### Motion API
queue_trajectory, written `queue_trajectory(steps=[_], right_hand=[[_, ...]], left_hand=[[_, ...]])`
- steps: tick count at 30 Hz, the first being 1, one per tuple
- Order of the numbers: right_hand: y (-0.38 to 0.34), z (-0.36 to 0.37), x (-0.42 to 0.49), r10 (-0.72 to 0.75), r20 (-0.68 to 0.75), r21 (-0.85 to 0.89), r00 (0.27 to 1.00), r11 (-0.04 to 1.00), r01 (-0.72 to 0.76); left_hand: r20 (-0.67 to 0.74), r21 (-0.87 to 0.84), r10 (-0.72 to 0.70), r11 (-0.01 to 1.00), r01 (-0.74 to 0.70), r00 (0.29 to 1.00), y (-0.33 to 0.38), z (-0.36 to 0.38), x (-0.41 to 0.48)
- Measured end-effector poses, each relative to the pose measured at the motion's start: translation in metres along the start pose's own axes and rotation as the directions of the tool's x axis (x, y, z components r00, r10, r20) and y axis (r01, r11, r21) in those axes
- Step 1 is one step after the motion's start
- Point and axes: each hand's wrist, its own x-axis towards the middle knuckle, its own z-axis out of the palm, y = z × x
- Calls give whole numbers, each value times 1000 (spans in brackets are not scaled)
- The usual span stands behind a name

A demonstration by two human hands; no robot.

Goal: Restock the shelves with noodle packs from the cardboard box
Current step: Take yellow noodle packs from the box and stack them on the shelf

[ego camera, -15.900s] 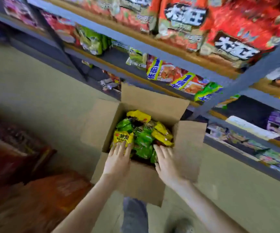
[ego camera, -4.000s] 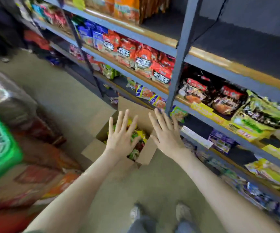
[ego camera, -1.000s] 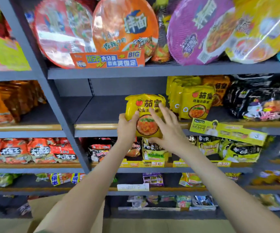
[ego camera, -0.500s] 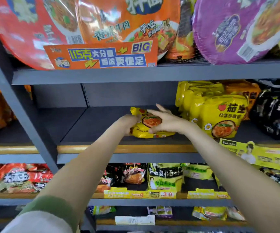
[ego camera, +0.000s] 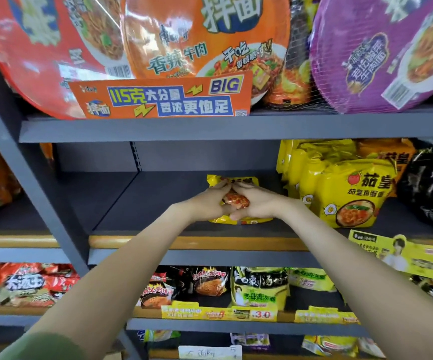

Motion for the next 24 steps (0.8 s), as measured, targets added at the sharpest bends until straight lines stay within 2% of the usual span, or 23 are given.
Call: queue_trajectory(steps=[3, 7, 12, 17, 20, 24], right_hand=[[7, 2, 7, -43, -117, -22, 992, 999, 41], [12, -4, 34, -120, -307, -148, 944, 986, 77], [33, -9, 70, -135, -380, -236, 915, 971, 45], [51, -11, 84, -88, -376, -358, 922, 932, -57], [62, -12, 90, -50, -423, -518, 905, 833, -196], [72, -7, 94, -53, -543, -606, 838, 716, -346]], left_hand=[[-140, -22, 67, 997, -71, 988, -13, 1, 11], [-285, 175, 174, 976, -127, 943, -31, -4, 42], [-248, 343, 283, 920, -189, 927, -43, -11, 84], [-212, 533, 376, 819, -215, 902, -69, -8, 124], [-164, 703, 408, 687, -184, 898, -73, -5, 136], [-291, 812, 378, 583, 18, 879, -58, -4, 142]])
